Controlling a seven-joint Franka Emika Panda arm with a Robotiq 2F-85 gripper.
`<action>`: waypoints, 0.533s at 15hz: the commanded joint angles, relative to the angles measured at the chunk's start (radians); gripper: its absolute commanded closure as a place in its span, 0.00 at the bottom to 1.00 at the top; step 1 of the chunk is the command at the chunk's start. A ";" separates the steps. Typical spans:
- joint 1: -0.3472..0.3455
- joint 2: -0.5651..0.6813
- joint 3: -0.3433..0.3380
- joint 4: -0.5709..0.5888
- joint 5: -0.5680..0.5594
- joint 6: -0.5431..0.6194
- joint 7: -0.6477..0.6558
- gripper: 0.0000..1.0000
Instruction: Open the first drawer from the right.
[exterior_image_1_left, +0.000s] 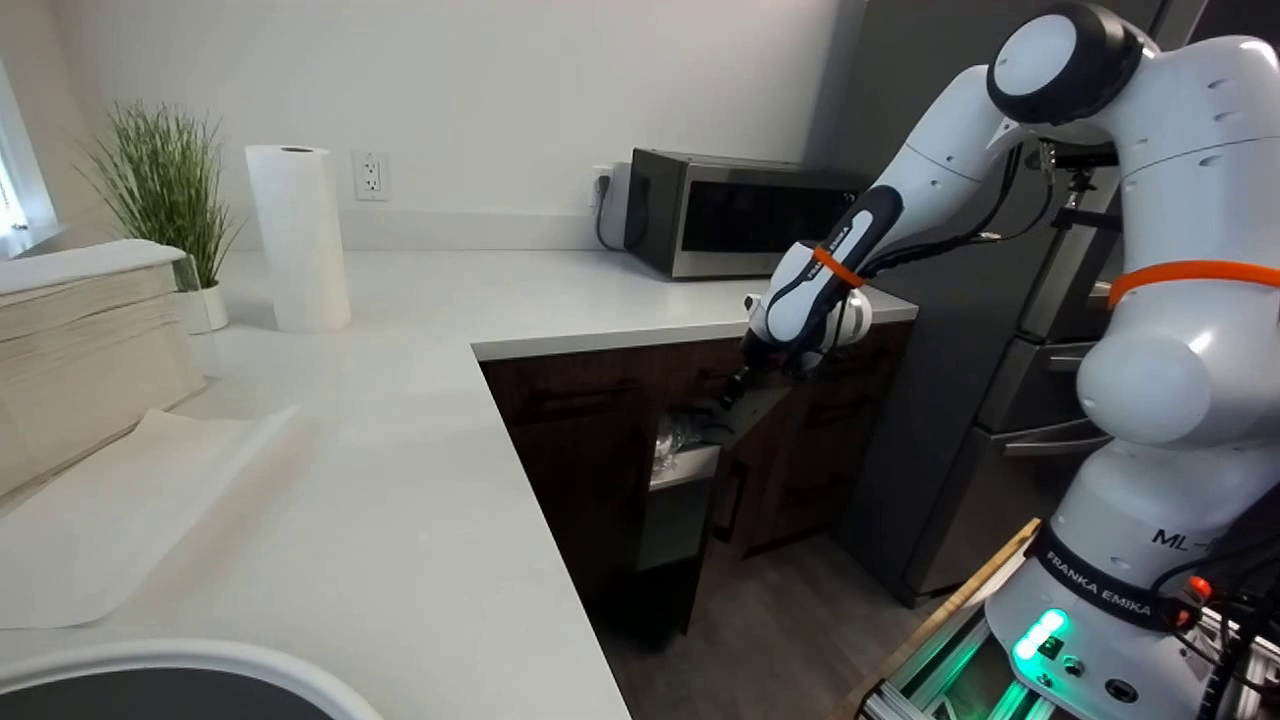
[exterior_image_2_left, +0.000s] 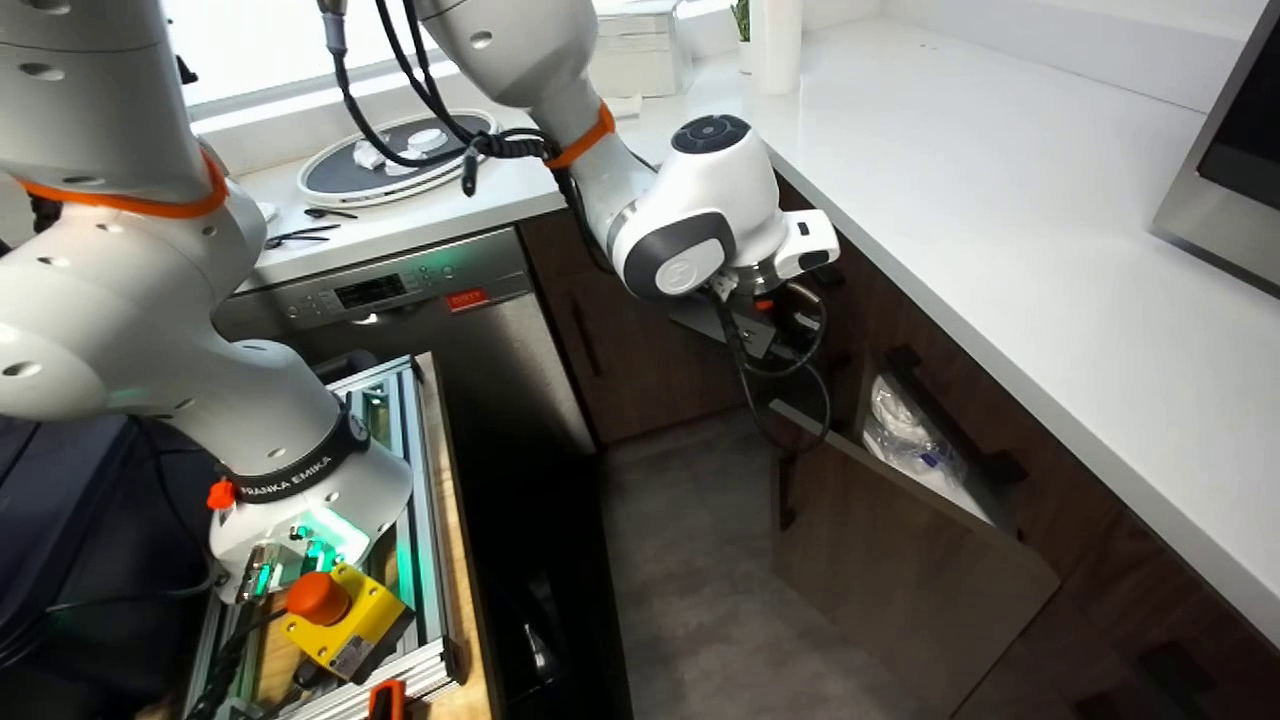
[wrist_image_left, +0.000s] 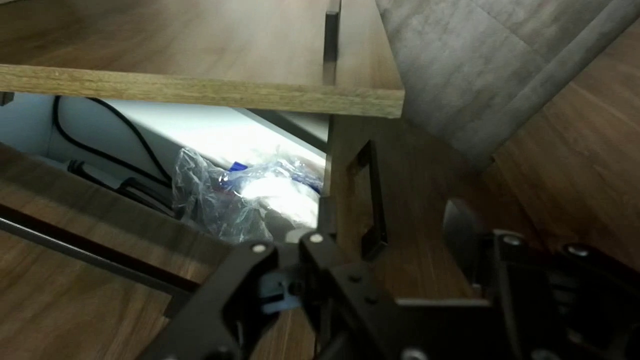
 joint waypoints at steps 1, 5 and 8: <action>0.058 0.124 -0.070 0.099 0.000 0.054 0.035 0.72; 0.066 0.221 -0.087 0.169 -0.003 0.066 0.051 0.99; 0.077 0.273 -0.102 0.208 -0.011 0.071 0.059 1.00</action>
